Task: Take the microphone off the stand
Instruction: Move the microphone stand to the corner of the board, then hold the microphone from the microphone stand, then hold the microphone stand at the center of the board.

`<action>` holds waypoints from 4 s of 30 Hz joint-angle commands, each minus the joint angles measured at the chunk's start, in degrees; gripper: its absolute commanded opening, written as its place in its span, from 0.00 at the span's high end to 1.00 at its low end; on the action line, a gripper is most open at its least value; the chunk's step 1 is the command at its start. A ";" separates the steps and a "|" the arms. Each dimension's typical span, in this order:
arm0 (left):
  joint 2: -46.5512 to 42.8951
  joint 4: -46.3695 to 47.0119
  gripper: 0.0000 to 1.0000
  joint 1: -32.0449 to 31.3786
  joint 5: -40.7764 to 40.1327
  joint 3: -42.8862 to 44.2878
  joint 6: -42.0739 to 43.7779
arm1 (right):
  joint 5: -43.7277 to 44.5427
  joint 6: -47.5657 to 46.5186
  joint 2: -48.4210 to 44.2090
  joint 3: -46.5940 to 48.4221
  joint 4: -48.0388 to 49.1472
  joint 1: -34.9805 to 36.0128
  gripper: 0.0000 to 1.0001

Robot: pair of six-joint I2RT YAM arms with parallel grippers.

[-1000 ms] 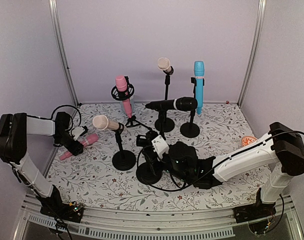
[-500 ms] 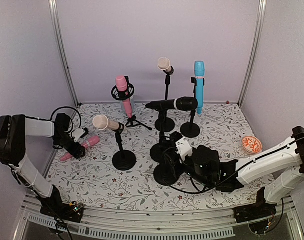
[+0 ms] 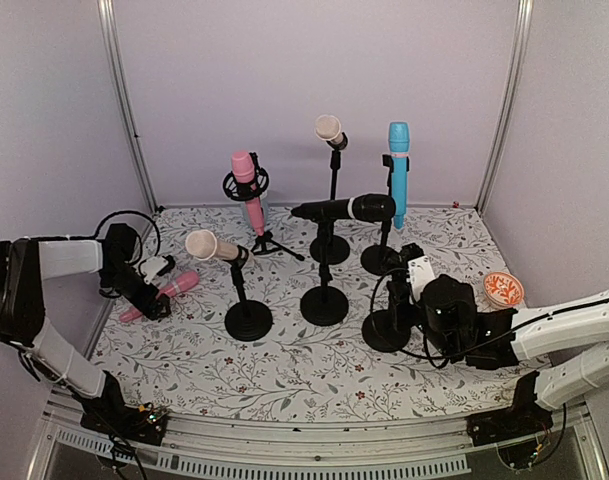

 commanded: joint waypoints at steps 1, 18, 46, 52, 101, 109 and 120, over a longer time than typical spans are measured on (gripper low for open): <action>-4.52 -6.98 0.01 -0.59 3.89 3.72 -0.16 | 6.40 -2.72 -0.82 -0.21 -4.27 -7.90 1.00; -11.27 -15.01 0.01 -1.49 11.15 8.59 -1.14 | 0.53 -16.52 12.99 9.53 15.07 -38.28 1.00; -12.36 -15.11 0.01 -6.46 6.80 13.26 -1.95 | -15.61 -4.15 6.90 18.50 0.38 -46.09 0.02; -14.11 -20.04 0.01 -6.46 9.93 21.66 -1.46 | -17.17 -3.21 -3.18 16.88 -4.47 -39.99 0.00; 7.11 -13.35 0.51 -45.47 17.03 54.60 -14.23 | -21.20 -13.65 3.37 14.34 27.22 -4.04 0.58; 10.38 -8.82 0.60 -49.14 13.09 51.92 -16.15 | -8.23 -15.16 3.72 11.85 30.16 -0.91 0.75; 17.27 -4.91 0.35 -51.97 11.94 54.00 -18.63 | -2.84 -12.86 3.55 10.01 30.67 -0.75 0.80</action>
